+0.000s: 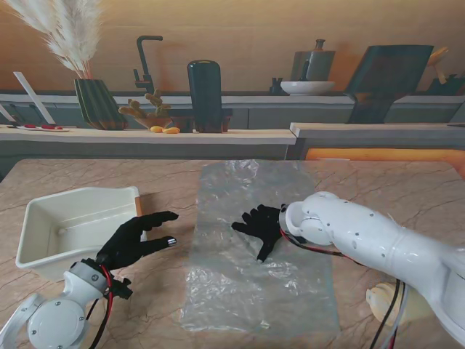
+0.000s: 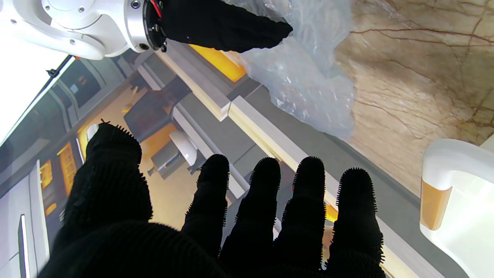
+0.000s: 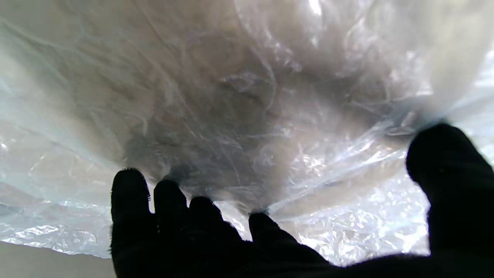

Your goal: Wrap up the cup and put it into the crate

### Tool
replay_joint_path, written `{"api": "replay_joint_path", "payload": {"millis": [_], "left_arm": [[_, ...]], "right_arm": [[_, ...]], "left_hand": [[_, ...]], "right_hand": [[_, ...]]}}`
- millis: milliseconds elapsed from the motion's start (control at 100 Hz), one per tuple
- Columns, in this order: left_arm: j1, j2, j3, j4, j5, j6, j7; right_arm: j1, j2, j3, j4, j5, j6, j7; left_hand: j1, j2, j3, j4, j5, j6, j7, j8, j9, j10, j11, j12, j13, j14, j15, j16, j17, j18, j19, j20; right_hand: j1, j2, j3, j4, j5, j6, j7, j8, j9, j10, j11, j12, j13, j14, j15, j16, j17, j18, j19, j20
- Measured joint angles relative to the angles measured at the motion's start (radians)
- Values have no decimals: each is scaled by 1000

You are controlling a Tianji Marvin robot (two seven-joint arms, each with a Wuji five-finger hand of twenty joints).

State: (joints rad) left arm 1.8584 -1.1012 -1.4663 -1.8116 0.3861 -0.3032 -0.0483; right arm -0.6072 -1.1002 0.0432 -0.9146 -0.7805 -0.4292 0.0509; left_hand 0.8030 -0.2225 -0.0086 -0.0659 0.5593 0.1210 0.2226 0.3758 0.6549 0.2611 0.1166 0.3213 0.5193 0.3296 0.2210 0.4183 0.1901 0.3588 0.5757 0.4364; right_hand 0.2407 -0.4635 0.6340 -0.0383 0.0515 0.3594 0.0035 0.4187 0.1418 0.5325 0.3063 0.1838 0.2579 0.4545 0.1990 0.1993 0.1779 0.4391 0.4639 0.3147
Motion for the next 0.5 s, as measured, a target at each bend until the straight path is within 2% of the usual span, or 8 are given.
{"api": "replay_joint_path", "payload": {"millis": [70,130,170,350,410,500], "left_arm": [[0,0,0,0,0,0,0],[0,0,0,0,0,0,0],[0,0,0,0,0,0,-1],[-3,0,1,0,-1,3,-4],[-3,0,1,0,-1,3,-6],[-3,0,1,0,-1,3,-6]], "right_arm": [[21,-27,-35,65,5,-32,-54],[30,-43,-41,99,12,-37,-60],[35,-54,-45,119,21,-39,-60],[56,-121,-78,241,46,-59,-102],[58,-133,-79,261,48,-60,-108],[57,-138,-77,269,52,-60,-111]], "left_hand": [[0,0,0,0,0,0,0,0,0,0,0,0,0,0,0,0,0,0,0,0],[0,0,0,0,0,0,0,0,0,0,0,0,0,0,0,0,0,0,0,0],[0,0,0,0,0,0,0,0,0,0,0,0,0,0,0,0,0,0,0,0],[0,0,0,0,0,-1,0,0,0,0,0,0,0,0,0,0,0,0,0,0],[0,0,0,0,0,-1,0,0,0,0,0,0,0,0,0,0,0,0,0,0],[0,0,0,0,0,-1,0,0,0,0,0,0,0,0,0,0,0,0,0,0]], "right_hand": [[-4,-2,-1,-1,-6,-41,0,1,-6,-23,-2,0,-1,-16,-10,0,0,-11,0,1],[1,-1,0,-1,-20,-113,0,1,-17,-72,-14,0,-11,-66,-22,-11,0,-13,0,2],[6,-1,0,-1,-28,-140,0,1,-22,-90,-23,0,-12,-78,-33,-13,0,-13,-1,8],[0,-3,0,0,-37,-197,-2,0,-31,-141,-35,0,-22,-119,-37,-13,-1,-25,-2,11],[0,-5,0,0,-36,-208,-2,0,-31,-152,-35,0,-22,-129,-37,-13,-1,-25,-3,11],[1,-13,1,0,-32,-221,-2,0,-31,-165,-34,0,-22,-140,-37,-13,-6,-28,-4,12]]}}
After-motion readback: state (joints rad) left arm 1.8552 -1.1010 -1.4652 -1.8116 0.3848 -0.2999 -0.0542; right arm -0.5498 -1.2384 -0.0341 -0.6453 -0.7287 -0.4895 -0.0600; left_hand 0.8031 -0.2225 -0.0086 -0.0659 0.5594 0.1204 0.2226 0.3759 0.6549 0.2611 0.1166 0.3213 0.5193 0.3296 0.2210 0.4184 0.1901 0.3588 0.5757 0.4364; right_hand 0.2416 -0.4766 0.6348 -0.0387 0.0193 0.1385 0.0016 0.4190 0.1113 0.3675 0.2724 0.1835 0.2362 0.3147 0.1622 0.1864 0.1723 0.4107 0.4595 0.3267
